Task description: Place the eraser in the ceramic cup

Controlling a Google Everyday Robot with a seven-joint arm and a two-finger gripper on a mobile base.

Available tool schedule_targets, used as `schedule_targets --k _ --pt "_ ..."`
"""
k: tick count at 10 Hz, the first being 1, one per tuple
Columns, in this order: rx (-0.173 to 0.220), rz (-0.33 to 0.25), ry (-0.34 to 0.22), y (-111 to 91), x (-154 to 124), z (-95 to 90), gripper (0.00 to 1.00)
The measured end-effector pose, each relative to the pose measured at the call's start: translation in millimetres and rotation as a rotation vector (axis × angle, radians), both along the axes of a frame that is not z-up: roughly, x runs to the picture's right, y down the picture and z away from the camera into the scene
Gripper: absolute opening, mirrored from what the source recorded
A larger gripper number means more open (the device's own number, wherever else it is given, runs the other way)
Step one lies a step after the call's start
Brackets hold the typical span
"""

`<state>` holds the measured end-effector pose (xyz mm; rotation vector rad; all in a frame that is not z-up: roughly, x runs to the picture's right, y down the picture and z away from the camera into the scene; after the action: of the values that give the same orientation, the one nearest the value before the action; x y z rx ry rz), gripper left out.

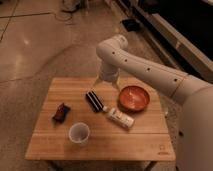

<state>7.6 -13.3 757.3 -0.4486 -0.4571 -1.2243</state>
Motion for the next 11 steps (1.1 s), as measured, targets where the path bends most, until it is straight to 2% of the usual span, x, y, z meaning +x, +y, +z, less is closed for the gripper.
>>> schedule_targets --k 8,11 --pt "-0.002 0.000 0.000 0.8 -0.2 0.8 0.80" --pt "0.007 -0.024 -0.030 -1.6 -4.2 8.4 0.80"
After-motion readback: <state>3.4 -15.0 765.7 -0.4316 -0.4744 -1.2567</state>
